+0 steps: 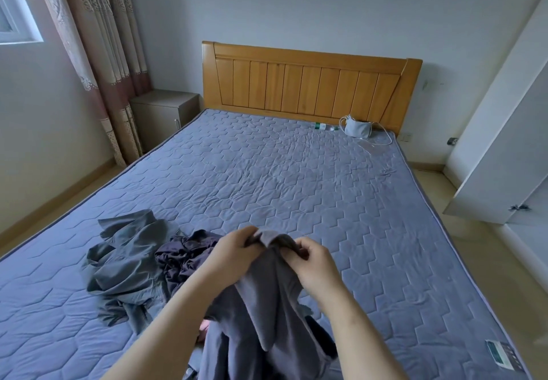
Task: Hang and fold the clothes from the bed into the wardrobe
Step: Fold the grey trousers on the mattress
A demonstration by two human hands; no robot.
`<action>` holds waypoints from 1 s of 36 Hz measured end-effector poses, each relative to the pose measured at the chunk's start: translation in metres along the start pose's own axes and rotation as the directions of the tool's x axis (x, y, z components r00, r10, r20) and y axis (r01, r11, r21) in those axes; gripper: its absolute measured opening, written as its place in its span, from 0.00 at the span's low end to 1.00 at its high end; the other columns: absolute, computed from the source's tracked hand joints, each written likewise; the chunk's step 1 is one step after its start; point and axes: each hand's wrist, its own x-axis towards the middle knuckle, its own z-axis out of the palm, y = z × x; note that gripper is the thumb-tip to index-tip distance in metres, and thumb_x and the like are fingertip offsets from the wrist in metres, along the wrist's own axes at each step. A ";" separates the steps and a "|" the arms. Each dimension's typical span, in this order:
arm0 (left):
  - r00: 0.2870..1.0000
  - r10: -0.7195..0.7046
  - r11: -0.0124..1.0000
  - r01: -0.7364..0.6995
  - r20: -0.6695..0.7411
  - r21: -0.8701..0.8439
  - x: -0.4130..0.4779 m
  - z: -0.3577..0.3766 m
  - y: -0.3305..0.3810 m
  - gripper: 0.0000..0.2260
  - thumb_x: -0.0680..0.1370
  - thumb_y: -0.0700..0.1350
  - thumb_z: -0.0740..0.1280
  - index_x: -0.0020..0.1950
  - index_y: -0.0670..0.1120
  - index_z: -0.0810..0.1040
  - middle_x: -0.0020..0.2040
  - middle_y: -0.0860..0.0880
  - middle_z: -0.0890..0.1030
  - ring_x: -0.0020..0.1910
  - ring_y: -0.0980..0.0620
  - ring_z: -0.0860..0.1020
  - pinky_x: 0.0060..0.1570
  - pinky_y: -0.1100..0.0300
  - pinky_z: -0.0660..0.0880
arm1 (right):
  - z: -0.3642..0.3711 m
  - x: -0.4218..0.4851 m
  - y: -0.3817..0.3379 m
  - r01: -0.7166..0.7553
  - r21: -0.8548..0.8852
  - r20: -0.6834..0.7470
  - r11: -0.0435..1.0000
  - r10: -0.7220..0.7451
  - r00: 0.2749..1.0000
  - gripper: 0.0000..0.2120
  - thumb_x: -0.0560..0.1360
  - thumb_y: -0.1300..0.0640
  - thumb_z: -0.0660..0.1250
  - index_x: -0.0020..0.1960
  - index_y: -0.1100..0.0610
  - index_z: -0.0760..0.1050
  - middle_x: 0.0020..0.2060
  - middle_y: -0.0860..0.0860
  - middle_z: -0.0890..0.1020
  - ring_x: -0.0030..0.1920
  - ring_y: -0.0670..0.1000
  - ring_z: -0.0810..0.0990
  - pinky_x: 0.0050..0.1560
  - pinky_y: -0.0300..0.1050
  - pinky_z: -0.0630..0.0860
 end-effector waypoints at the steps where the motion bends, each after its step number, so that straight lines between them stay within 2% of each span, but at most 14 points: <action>1: 1.000 -0.031 0.996 0.030 -0.003 -0.082 0.001 -0.002 0.000 0.04 0.76 0.40 0.64 0.41 0.42 0.74 0.37 0.47 0.77 0.38 0.50 0.73 0.41 0.56 0.68 | -0.001 -0.001 0.000 -0.032 0.021 0.024 0.999 0.032 0.999 0.10 0.75 0.57 0.67 0.36 0.55 0.72 0.30 0.46 0.75 0.32 0.44 0.71 0.33 0.36 0.67; 3: 0.998 -0.065 0.973 0.058 -0.023 -0.222 0.002 -0.006 0.002 0.10 0.72 0.47 0.64 0.42 0.40 0.73 0.36 0.47 0.75 0.38 0.51 0.72 0.42 0.55 0.68 | -0.002 -0.003 0.000 -0.090 0.087 0.058 0.992 0.085 0.995 0.09 0.76 0.58 0.65 0.38 0.57 0.72 0.30 0.48 0.75 0.31 0.44 0.71 0.30 0.32 0.67; 5: 0.998 -0.054 0.974 0.049 -0.017 -0.223 0.002 -0.011 0.004 0.14 0.69 0.50 0.62 0.41 0.39 0.72 0.35 0.47 0.72 0.37 0.52 0.70 0.41 0.56 0.66 | -0.002 -0.001 0.000 -0.086 0.185 -0.013 0.979 0.090 0.996 0.09 0.77 0.60 0.64 0.38 0.58 0.71 0.30 0.49 0.73 0.30 0.44 0.69 0.27 0.31 0.65; 8: 0.996 -0.026 0.999 0.025 0.083 0.022 0.002 -0.014 0.005 0.11 0.75 0.46 0.64 0.35 0.46 0.68 0.31 0.53 0.69 0.33 0.56 0.67 0.36 0.59 0.62 | -0.006 0.006 -0.001 0.033 0.276 -0.261 0.961 0.042 0.964 0.09 0.77 0.62 0.64 0.38 0.56 0.71 0.33 0.49 0.75 0.34 0.46 0.71 0.31 0.31 0.67; 10: 0.995 -0.014 0.976 -0.008 0.101 0.216 0.002 -0.015 0.007 0.07 0.75 0.41 0.63 0.37 0.47 0.69 0.33 0.54 0.72 0.36 0.54 0.70 0.36 0.60 0.64 | -0.006 0.006 -0.003 0.128 0.272 -0.322 0.954 -0.035 0.946 0.09 0.76 0.63 0.65 0.38 0.54 0.71 0.35 0.48 0.76 0.36 0.44 0.72 0.35 0.29 0.69; 12: 0.995 0.018 0.966 -0.042 0.095 0.257 0.000 -0.014 0.010 0.06 0.71 0.40 0.64 0.47 0.47 0.73 0.39 0.53 0.75 0.42 0.51 0.73 0.37 0.61 0.65 | -0.005 0.004 -0.004 0.182 0.227 -0.295 0.957 -0.110 0.949 0.10 0.75 0.63 0.66 0.38 0.53 0.72 0.34 0.46 0.76 0.34 0.41 0.73 0.37 0.28 0.69; 14: 0.984 0.074 0.983 -0.099 0.162 0.154 -0.001 -0.013 0.018 0.22 0.66 0.42 0.67 0.60 0.52 0.72 0.48 0.54 0.78 0.47 0.54 0.74 0.40 0.68 0.68 | -0.002 0.002 -0.005 0.189 0.199 -0.189 0.962 -0.151 0.970 0.10 0.74 0.63 0.68 0.37 0.52 0.73 0.31 0.44 0.78 0.33 0.38 0.75 0.38 0.30 0.71; 16: 0.962 0.090 0.987 -0.121 0.256 0.104 -0.001 -0.013 0.025 0.28 0.65 0.45 0.71 0.64 0.54 0.69 0.52 0.56 0.78 0.49 0.57 0.75 0.44 0.73 0.69 | 0.000 0.001 -0.008 0.185 0.190 -0.075 0.964 -0.173 0.982 0.10 0.73 0.65 0.68 0.37 0.52 0.75 0.31 0.41 0.81 0.34 0.37 0.77 0.40 0.30 0.72; 19: 0.970 0.095 0.933 -0.164 0.222 0.321 0.001 -0.015 0.031 0.07 0.70 0.48 0.71 0.46 0.50 0.76 0.37 0.56 0.75 0.41 0.53 0.73 0.35 0.69 0.66 | 0.003 0.000 -0.010 0.189 0.179 -0.030 0.966 -0.187 0.982 0.10 0.72 0.65 0.69 0.37 0.52 0.76 0.29 0.40 0.81 0.34 0.37 0.77 0.39 0.28 0.71; 21: 0.988 0.109 0.927 -0.141 0.111 0.346 0.002 -0.016 0.028 0.07 0.73 0.47 0.69 0.37 0.52 0.73 0.31 0.55 0.72 0.36 0.53 0.72 0.33 0.65 0.65 | 0.003 -0.001 -0.010 0.187 0.215 -0.040 0.958 -0.183 0.982 0.08 0.72 0.64 0.70 0.38 0.52 0.76 0.31 0.42 0.80 0.35 0.39 0.76 0.40 0.29 0.71; 27: 0.993 0.112 0.992 -0.114 -0.035 -0.055 -0.003 -0.023 0.038 0.14 0.74 0.37 0.68 0.37 0.57 0.76 0.32 0.57 0.77 0.33 0.64 0.74 0.35 0.72 0.68 | -0.003 -0.002 0.000 0.035 0.154 0.173 0.987 -0.062 0.983 0.08 0.71 0.57 0.70 0.50 0.50 0.76 0.45 0.48 0.82 0.46 0.47 0.80 0.48 0.40 0.75; 30: 0.997 0.061 0.847 -0.081 -0.055 -0.525 -0.006 -0.030 0.049 0.16 0.77 0.33 0.62 0.37 0.51 0.80 0.32 0.55 0.79 0.35 0.59 0.76 0.36 0.69 0.72 | -0.002 -0.010 0.008 -0.014 0.044 0.293 0.999 0.001 0.956 0.06 0.67 0.55 0.68 0.40 0.56 0.76 0.37 0.50 0.80 0.40 0.47 0.76 0.43 0.45 0.72; 33: 0.995 -0.047 0.550 -0.046 -0.087 -0.834 -0.008 -0.043 0.059 0.16 0.79 0.34 0.57 0.38 0.47 0.79 0.31 0.49 0.80 0.31 0.55 0.78 0.34 0.65 0.76 | -0.001 -0.010 0.017 -0.110 -0.110 0.182 0.988 0.129 0.975 0.14 0.72 0.57 0.65 0.29 0.53 0.66 0.28 0.45 0.70 0.36 0.50 0.66 0.39 0.44 0.63; 36: 0.980 -0.112 0.589 -0.068 -0.165 -0.805 -0.003 -0.053 0.059 0.14 0.80 0.37 0.58 0.39 0.48 0.79 0.34 0.49 0.79 0.36 0.53 0.77 0.37 0.63 0.76 | -0.006 -0.002 0.014 -0.176 -0.493 -0.139 0.852 0.122 0.983 0.14 0.75 0.49 0.59 0.33 0.52 0.70 0.35 0.46 0.74 0.42 0.53 0.70 0.46 0.46 0.64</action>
